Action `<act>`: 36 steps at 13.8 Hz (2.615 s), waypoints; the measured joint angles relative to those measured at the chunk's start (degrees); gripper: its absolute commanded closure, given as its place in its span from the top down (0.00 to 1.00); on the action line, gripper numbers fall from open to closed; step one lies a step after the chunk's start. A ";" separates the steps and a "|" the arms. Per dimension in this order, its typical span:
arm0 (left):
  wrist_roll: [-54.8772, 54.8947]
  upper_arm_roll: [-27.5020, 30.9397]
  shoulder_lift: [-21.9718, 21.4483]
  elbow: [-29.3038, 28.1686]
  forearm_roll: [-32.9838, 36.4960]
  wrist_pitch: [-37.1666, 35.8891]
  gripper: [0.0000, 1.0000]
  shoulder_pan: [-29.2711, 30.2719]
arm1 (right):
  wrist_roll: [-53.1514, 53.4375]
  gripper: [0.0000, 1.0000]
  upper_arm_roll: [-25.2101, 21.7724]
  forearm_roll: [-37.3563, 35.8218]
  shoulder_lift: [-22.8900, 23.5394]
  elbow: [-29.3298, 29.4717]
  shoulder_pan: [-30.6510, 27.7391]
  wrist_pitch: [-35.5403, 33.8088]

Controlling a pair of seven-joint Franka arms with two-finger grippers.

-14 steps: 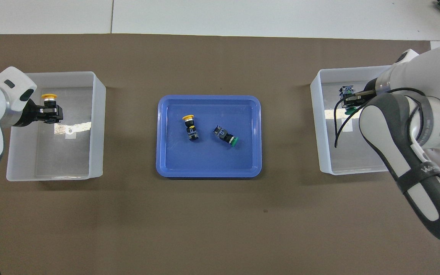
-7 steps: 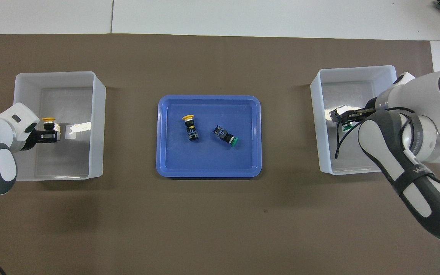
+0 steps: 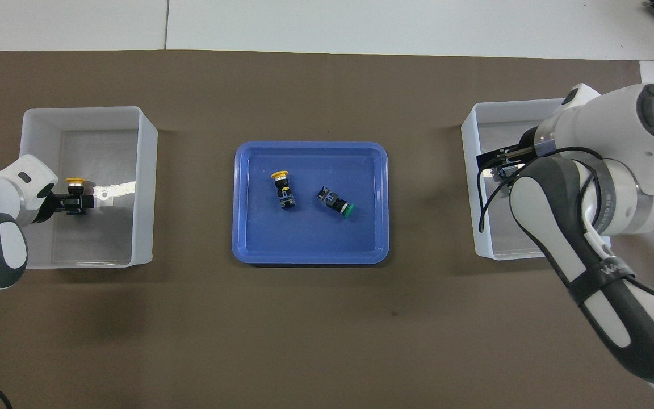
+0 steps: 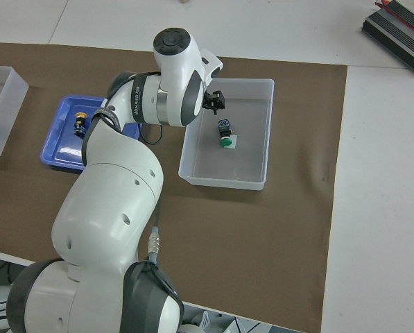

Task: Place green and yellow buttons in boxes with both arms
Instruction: 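Return the left gripper and the right gripper to the blue tray, then carry the second green button with the right gripper while the left gripper reaches yellow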

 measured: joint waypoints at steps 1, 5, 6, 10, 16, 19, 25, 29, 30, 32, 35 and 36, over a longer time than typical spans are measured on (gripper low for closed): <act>-0.06 -0.21 -0.04 2.02 -0.06 -2.51 1.00 -0.20 | 2.13 1.00 0.11 0.00 0.00 0.94 3.29 0.26; -0.29 -0.13 -0.57 17.23 -0.07 -20.79 1.00 -0.48 | 8.32 1.00 0.33 0.08 2.10 1.08 13.68 4.20; -1.41 -0.25 -0.80 19.49 -0.07 -22.84 1.00 -1.19 | 8.90 1.00 0.36 0.16 3.46 1.03 15.61 6.08; -17.55 -0.70 -0.95 22.13 -0.11 -24.60 1.00 -11.01 | 10.37 1.00 0.46 0.54 8.36 0.99 21.52 10.90; -33.59 -0.93 -0.74 20.97 -0.10 -22.94 1.00 -22.96 | 11.16 0.32 0.36 0.61 13.73 0.72 24.15 16.26; -37.99 -0.95 -1.01 16.35 -0.10 -16.11 1.00 -26.33 | 11.16 0.00 0.31 0.60 13.89 -0.09 24.15 16.24; -47.28 -0.95 -0.69 9.12 -0.11 -4.54 1.00 -32.37 | 13.01 0.00 -0.90 0.60 10.96 1.33 22.39 12.30; -51.86 -0.94 1.98 8.24 -0.10 0.89 1.00 -36.09 | 11.57 0.00 -1.29 0.40 1.71 2.10 12.99 1.09; -52.65 -0.94 3.23 8.16 -0.10 2.90 1.00 -36.89 | 9.98 0.00 -1.42 0.11 0.21 2.01 10.53 -0.58; -54.24 -0.94 6.24 8.12 -0.10 7.84 1.00 -38.33 | 5.91 0.00 -1.53 -0.27 -0.73 1.72 5.48 -1.85; -54.90 -0.84 9.13 8.21 -0.11 11.86 0.99 -38.82 | -4.34 0.00 -1.62 -0.32 -0.32 0.98 -2.28 -1.86; -54.90 -0.79 9.42 8.24 -0.10 12.31 0.97 -38.82 | -7.88 0.00 -1.64 -0.32 -0.22 0.63 -4.69 -1.82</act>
